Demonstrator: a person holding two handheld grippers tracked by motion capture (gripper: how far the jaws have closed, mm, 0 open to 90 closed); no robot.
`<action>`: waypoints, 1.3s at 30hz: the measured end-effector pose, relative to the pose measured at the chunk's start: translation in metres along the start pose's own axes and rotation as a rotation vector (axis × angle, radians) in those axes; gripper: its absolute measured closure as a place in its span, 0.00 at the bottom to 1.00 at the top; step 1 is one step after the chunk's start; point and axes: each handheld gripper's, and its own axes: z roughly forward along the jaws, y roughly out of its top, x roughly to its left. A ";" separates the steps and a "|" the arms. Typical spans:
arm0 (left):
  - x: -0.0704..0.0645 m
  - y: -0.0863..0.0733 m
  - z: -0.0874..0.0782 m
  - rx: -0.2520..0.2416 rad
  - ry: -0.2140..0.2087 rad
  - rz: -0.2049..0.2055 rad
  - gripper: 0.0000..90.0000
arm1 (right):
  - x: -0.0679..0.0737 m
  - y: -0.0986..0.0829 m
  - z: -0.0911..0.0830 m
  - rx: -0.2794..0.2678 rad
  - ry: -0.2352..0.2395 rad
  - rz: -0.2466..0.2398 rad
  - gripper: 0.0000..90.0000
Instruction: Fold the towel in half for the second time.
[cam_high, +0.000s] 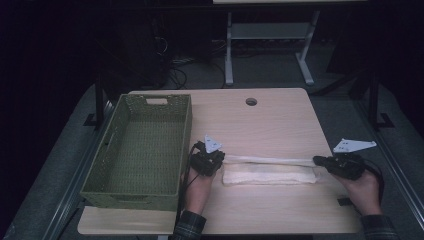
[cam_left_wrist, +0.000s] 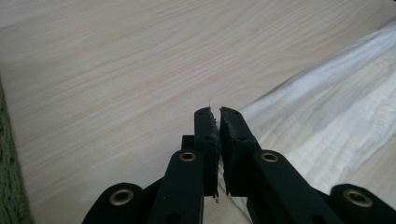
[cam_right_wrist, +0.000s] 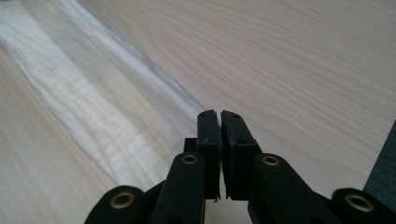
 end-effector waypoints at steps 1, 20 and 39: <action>-0.003 -0.003 -0.002 0.002 0.008 0.004 0.95 | 0.002 -0.002 -0.001 0.007 0.003 -0.004 0.96; -0.025 -0.025 -0.019 0.009 0.002 0.023 0.95 | 0.020 -0.018 -0.014 0.025 0.012 -0.017 0.96; -0.031 -0.046 -0.013 0.079 -0.022 0.010 0.92 | 0.024 -0.028 -0.007 0.086 0.049 -0.011 0.88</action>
